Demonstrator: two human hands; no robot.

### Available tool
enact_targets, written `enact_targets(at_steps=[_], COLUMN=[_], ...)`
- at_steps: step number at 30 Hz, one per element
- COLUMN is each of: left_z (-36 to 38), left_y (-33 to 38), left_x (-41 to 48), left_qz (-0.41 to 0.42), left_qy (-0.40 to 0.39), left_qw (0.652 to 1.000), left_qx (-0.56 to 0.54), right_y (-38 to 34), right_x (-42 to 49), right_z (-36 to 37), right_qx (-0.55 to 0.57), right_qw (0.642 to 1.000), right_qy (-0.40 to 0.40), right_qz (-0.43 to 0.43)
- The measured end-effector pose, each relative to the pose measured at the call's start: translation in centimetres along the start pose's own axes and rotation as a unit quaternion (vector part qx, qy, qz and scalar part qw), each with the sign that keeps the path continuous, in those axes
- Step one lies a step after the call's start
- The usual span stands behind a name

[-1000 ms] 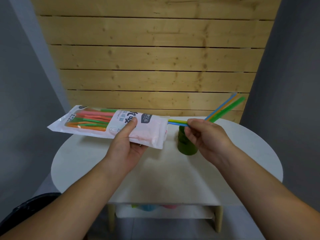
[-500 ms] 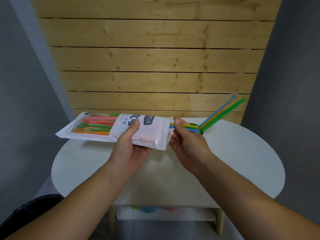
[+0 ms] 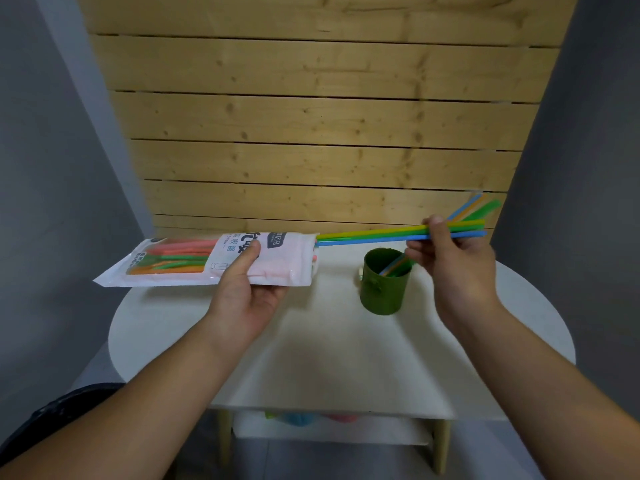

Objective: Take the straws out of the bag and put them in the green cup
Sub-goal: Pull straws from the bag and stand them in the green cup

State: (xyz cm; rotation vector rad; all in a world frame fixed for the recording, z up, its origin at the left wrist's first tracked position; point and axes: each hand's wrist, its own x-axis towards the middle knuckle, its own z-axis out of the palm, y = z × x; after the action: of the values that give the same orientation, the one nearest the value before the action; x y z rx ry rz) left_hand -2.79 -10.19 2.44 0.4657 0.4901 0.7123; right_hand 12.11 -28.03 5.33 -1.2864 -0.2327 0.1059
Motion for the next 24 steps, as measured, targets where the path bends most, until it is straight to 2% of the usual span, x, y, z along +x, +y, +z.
enact_targets(at_steps=[14,20,24], left_z=[0.0,0.3,0.3], left_y=[-1.8,-2.8,-2.8], left_x=[0.1,-0.2,-0.2], left_qz=[-0.019,-0.025,-0.026], left_qy=[-0.003,-0.022,-0.031], left_qw=[0.999,0.997,0.997], left_qx=[0.040,0.068,0.072], right_y=[-2.9,-2.6,-1.5], right_x=[2.1,2.5,3.1], right_z=[-5.3,-5.6,-4.6], right_qx=[-0.138,-0.204,-0.252], right_qw=[0.973,0.963,0.958], right_qy=[0.115,0.094,0.045], right_qz=[-0.146,-0.151,-0.126])
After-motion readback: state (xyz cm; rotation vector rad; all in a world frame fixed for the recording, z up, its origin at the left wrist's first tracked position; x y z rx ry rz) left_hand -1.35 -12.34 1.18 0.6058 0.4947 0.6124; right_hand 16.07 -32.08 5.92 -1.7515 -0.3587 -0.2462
